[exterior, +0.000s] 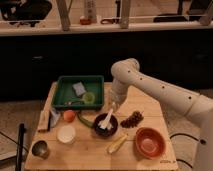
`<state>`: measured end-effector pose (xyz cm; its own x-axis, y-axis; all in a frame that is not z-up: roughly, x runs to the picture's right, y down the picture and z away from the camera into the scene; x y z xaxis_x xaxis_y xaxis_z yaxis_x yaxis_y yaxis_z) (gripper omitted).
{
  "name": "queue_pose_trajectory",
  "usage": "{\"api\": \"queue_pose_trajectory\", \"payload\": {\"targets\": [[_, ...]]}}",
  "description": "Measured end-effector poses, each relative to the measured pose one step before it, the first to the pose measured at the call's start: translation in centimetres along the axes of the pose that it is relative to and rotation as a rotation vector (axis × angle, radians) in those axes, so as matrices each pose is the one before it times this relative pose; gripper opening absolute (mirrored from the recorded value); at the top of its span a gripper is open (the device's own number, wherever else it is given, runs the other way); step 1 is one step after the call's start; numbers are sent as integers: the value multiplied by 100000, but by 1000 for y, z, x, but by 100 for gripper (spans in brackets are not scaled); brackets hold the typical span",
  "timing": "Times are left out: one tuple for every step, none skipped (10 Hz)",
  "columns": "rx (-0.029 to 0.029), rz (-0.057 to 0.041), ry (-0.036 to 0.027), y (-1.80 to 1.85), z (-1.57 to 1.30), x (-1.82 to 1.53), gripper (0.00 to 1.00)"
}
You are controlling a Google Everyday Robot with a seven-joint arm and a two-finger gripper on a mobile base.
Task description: Place brush in purple bowl
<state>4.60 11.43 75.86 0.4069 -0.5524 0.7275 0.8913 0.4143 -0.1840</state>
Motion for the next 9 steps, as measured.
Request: {"api": "queue_pose_trajectory", "payload": {"targets": [[-403,-816,-28,91,139,-289,0],[-84,127,-200,5,188,4,0],[-159,-356,-462,-254,365,-223,0],[19,-354,-423,-136,304,-260,0],[-185,-129,-487,56,223,-179,0],[-116,-464,-785,-87,482,-244,0],[-337,-628,-720,-164,456,-231,0],[-85,-437,-507,-142,286,-180,0],[-239,-316,-780,4,465,-175,0]]}}
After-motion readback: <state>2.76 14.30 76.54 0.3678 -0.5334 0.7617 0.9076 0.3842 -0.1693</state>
